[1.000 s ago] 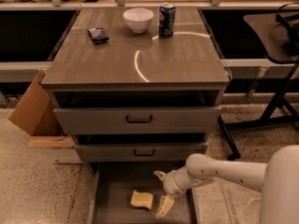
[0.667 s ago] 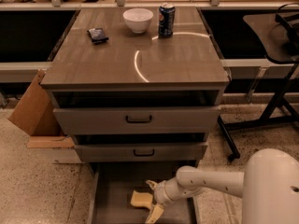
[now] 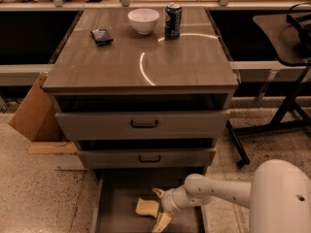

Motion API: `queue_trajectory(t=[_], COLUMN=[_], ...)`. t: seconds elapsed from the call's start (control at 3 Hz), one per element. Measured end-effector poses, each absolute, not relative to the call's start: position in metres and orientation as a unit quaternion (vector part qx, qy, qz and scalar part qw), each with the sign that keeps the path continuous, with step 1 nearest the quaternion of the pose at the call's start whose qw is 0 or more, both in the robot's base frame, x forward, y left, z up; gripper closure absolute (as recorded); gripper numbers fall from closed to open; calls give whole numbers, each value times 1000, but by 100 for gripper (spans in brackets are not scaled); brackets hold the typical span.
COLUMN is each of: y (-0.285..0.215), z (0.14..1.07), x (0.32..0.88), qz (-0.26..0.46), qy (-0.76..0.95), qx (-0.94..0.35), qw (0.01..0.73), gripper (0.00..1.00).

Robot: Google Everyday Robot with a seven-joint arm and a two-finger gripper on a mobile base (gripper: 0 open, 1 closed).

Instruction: Pick sponge from bottom drawer and place on counter

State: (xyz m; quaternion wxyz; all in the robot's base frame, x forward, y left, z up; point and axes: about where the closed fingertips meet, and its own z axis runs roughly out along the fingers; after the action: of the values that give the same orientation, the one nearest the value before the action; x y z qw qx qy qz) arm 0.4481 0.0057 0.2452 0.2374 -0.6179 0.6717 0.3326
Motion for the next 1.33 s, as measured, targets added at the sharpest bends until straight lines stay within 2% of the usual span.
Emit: queue_trajectory(t=[0.67,1.33], y=[3,6], z=[183,135], x=[466,479], qz=[324,276], qy=[672,688], qx=[-620,-624], qw=[242,246], gripper=[0,0])
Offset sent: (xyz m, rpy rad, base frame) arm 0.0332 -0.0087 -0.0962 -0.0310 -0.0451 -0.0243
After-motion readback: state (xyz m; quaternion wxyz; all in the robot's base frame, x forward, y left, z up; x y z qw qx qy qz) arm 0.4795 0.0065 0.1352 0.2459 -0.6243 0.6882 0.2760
